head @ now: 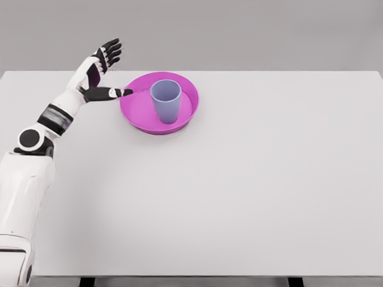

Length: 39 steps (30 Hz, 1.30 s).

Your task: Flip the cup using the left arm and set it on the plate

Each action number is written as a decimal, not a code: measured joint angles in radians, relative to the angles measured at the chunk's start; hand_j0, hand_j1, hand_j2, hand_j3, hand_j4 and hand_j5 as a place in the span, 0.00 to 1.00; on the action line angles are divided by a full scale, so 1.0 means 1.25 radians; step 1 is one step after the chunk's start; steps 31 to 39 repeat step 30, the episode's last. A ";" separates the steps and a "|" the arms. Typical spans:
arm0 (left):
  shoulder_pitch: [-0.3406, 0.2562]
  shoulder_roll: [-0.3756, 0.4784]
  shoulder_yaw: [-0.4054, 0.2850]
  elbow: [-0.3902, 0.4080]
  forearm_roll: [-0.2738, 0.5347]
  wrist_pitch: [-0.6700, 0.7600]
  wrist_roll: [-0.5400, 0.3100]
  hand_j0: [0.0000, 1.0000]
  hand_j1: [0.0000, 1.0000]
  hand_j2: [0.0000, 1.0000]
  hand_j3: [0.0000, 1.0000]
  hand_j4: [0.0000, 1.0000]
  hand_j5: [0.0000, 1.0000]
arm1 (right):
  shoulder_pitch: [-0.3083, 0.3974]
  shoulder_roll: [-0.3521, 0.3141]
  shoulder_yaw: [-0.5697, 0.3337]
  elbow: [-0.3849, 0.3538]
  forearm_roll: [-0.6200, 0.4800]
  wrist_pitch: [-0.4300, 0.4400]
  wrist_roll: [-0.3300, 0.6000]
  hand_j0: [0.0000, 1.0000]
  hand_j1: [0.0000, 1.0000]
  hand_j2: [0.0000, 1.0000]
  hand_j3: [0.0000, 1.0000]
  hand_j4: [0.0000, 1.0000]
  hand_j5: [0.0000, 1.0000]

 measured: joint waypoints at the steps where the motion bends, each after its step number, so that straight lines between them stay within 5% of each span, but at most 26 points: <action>1: 0.001 0.024 0.000 -0.018 0.000 -0.015 0.000 1.00 1.00 1.00 1.00 1.00 1.00 | 0.000 0.000 0.000 0.000 0.000 0.000 0.000 1.00 1.00 1.00 1.00 1.00 1.00; 9: 0.047 0.134 -0.002 -0.053 -0.020 -0.148 -0.058 1.00 1.00 1.00 1.00 1.00 1.00 | 0.000 0.000 0.000 0.000 0.000 0.000 0.000 1.00 1.00 1.00 1.00 1.00 1.00; 20: 0.129 0.188 -0.002 -0.051 -0.162 -0.161 -0.065 1.00 1.00 1.00 1.00 1.00 1.00 | 0.000 0.000 0.000 0.000 0.000 0.000 0.000 1.00 1.00 1.00 1.00 1.00 1.00; 39: 0.133 0.223 0.003 -0.049 -0.175 -0.161 -0.065 1.00 1.00 1.00 1.00 1.00 1.00 | 0.000 0.000 0.000 0.000 0.000 0.000 0.000 1.00 1.00 1.00 1.00 1.00 1.00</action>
